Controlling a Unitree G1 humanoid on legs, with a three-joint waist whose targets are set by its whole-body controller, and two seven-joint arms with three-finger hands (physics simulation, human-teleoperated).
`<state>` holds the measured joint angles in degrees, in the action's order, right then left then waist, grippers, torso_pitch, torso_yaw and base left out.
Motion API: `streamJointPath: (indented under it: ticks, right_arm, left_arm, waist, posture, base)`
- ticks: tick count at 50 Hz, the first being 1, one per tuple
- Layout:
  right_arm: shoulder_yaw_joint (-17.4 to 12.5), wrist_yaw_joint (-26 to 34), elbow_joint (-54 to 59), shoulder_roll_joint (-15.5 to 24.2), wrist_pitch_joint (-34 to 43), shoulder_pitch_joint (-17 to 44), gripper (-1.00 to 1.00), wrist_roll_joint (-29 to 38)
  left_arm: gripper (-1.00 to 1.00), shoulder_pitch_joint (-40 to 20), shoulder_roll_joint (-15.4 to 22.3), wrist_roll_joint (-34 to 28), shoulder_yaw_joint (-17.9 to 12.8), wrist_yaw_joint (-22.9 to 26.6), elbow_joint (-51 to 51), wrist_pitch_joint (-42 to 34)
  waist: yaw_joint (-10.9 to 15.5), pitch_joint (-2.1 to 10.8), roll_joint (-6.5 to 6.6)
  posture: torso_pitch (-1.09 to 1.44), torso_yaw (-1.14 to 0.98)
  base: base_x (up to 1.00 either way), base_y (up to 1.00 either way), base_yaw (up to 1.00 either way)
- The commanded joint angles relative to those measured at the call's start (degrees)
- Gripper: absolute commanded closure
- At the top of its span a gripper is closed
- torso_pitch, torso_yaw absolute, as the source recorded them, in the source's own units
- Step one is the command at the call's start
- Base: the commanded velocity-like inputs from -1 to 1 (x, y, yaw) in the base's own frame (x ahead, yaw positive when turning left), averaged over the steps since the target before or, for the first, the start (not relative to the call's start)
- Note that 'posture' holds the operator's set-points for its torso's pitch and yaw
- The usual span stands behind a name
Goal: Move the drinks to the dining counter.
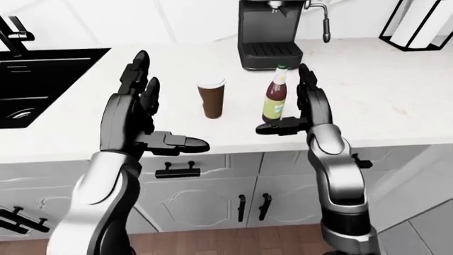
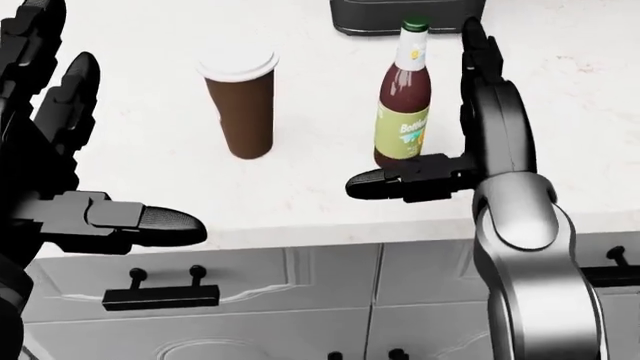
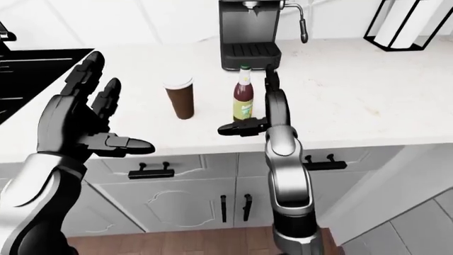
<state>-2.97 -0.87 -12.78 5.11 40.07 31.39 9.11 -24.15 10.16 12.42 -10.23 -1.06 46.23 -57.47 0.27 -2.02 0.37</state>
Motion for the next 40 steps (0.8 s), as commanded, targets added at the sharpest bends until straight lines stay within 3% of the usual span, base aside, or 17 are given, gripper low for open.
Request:
streamJointPath:
  ticks: [1,24,26,33,38,40]
  right_arm:
    - [-0.3,-0.6,-1.0,0.4,-2.6,2.3,-1.00,-0.2]
    - [2.0,-0.6,5.0,-1.0,-4.4,6.7,-1.00,3.4]
    - [1.9,-0.6,5.9,-1.1,-5.0,6.8,-0.79,3.5]
    - [1.8,-0.6,6.6,-1.3,-5.8,6.3,-0.45,3.6]
    - [1.5,-0.6,6.7,-1.1,-6.6,5.4,-0.38,3.5]
    - [1.5,-0.6,6.4,-1.1,-6.4,5.1,-0.22,3.5]
  left_arm:
    - [-1.00,-1.3,0.4,0.2,-0.4,-0.1,1.3,1.5]
    - [-1.00,-0.9,1.1,2.0,-1.1,-0.6,2.3,1.1]
    - [-1.00,-0.9,1.1,2.0,-1.2,-0.6,2.5,0.9]
    - [-1.00,-0.6,1.2,2.1,-1.4,-0.4,2.4,1.3]
    - [-1.00,-0.4,1.3,2.3,-1.5,-0.5,2.8,1.1]
    - [-1.00,-0.7,1.3,2.5,-1.6,-0.7,3.3,0.4]
  waist:
    - [0.0,1.24,0.02]
    - [0.0,1.93,0.25]
    - [0.0,1.99,0.28]
    - [0.0,2.10,0.29]
    - [0.0,2.12,0.25]
    - [0.0,2.09,0.23]
  posture:
    - [0.00,0.00]
    - [0.00,0.00]
    - [0.00,0.00]
    - [0.00,0.00]
    - [0.00,0.00]
    - [0.00,0.00]
  base:
    - [0.00,0.00,0.00]
    - [0.00,0.00,0.00]
    - [0.00,0.00,0.00]
    - [0.00,0.00,0.00]
    - [0.00,0.00,0.00]
    - [0.00,0.00,0.00]
